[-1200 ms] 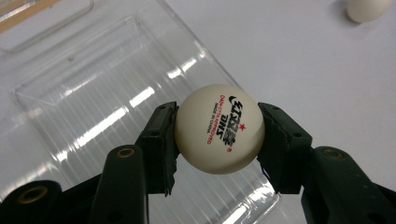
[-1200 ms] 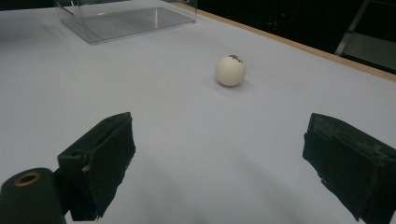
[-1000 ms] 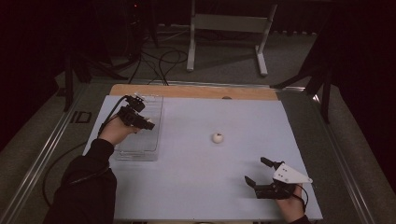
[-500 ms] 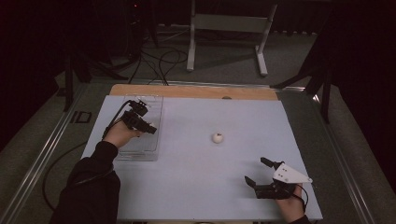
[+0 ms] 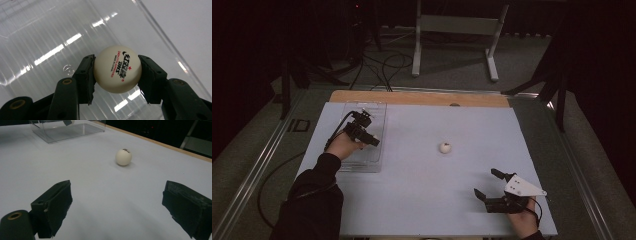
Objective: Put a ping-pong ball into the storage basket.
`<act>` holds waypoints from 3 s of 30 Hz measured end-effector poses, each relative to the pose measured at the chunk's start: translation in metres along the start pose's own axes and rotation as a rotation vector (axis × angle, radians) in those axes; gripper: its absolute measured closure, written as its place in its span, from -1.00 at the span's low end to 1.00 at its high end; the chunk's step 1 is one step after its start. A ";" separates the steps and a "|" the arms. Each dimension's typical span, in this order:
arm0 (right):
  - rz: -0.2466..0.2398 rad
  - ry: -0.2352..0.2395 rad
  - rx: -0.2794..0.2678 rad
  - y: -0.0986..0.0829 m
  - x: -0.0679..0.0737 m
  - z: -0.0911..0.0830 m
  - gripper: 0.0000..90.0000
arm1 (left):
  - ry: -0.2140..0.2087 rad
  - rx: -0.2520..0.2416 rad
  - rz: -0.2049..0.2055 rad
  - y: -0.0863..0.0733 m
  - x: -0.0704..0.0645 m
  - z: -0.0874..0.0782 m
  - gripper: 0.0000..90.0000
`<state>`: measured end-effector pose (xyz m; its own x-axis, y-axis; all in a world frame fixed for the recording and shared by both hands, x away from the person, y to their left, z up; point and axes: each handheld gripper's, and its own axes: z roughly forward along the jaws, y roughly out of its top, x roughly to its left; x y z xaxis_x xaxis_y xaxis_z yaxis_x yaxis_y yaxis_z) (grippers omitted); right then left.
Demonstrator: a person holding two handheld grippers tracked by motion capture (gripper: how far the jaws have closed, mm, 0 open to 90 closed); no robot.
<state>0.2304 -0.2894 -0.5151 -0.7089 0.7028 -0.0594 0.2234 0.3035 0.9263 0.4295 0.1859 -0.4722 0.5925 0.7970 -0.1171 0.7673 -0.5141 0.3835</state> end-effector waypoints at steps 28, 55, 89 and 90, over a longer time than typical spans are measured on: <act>0.003 0.004 0.000 0.000 0.000 0.000 -0.80 | 0.063 -0.064 -0.077 0.009 -0.004 -0.027 -0.97; 0.008 0.006 -0.001 0.000 0.000 0.000 -0.80 | -0.004 -0.117 -0.002 0.024 -0.029 -0.052 -0.99; 0.012 0.008 0.001 0.001 0.001 0.002 -0.80 | -0.085 -0.167 0.147 0.047 -0.079 -0.067 -0.99; 0.013 0.007 0.002 0.001 0.001 0.002 -0.80 | -0.091 -0.166 0.156 0.048 -0.080 -0.067 -0.99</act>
<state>0.2310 -0.2875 -0.5149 -0.7108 0.7020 -0.0442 0.2344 0.2957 0.9261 0.4027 0.1187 -0.3833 0.7261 0.6762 -0.1243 0.6186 -0.5635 0.5476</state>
